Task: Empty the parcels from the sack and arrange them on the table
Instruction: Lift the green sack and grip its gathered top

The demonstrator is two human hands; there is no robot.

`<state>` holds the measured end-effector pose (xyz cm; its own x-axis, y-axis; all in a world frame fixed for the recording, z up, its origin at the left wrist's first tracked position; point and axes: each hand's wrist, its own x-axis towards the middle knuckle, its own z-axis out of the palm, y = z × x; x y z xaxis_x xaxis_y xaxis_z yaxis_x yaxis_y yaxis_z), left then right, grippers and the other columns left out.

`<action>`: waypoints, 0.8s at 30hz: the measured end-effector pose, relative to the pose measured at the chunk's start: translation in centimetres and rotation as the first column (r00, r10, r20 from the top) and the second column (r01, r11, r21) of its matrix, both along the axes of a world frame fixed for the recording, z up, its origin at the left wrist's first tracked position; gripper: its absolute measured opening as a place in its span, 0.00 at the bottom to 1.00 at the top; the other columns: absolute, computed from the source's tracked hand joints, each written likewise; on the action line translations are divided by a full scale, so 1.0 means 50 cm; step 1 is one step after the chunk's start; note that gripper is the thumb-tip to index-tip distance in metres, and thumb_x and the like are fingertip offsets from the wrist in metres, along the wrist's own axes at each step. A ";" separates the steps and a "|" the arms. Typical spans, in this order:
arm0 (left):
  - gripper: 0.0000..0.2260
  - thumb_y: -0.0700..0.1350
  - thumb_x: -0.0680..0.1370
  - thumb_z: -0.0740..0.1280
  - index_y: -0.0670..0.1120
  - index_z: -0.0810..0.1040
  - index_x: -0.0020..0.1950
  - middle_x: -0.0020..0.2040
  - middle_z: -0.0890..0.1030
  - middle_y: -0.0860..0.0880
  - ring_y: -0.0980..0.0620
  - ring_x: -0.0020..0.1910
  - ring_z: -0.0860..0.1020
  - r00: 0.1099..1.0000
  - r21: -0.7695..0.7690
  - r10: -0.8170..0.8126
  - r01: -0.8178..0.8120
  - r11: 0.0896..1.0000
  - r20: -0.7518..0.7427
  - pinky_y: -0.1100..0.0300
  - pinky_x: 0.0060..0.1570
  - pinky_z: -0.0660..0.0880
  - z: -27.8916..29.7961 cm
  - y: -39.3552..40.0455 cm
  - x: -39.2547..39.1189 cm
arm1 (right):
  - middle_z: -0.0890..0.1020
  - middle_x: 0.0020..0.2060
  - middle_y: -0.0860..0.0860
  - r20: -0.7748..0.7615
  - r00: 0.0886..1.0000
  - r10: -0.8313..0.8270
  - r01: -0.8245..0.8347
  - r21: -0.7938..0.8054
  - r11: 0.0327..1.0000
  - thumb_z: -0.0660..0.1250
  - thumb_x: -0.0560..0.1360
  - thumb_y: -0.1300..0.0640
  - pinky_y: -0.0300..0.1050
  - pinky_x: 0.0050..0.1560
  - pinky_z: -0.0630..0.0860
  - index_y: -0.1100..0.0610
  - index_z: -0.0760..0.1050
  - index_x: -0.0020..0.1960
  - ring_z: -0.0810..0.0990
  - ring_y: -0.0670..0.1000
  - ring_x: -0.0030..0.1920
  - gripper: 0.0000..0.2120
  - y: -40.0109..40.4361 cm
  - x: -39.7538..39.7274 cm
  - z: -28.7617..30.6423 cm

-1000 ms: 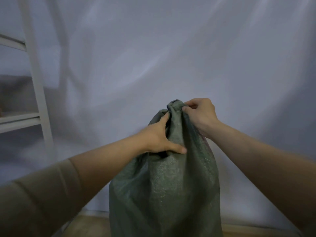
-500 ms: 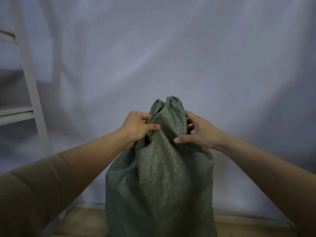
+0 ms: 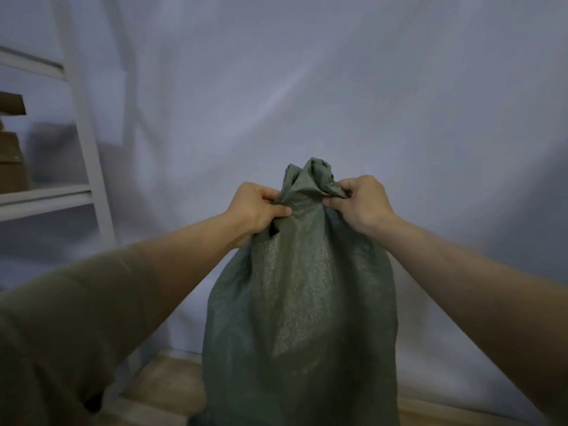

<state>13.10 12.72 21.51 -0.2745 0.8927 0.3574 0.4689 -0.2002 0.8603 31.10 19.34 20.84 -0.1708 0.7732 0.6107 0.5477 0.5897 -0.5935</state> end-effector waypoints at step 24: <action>0.10 0.37 0.71 0.77 0.42 0.84 0.51 0.46 0.84 0.47 0.49 0.48 0.82 0.983 0.020 -0.105 0.109 0.994 -0.152 0.56 0.53 0.79 0.121 0.123 -0.104 | 0.83 0.36 0.60 -0.046 0.993 -0.111 0.108 -0.069 0.992 0.69 0.75 0.66 0.58 0.33 0.83 0.58 0.78 0.35 0.83 0.63 0.30 0.10 0.038 -0.093 0.130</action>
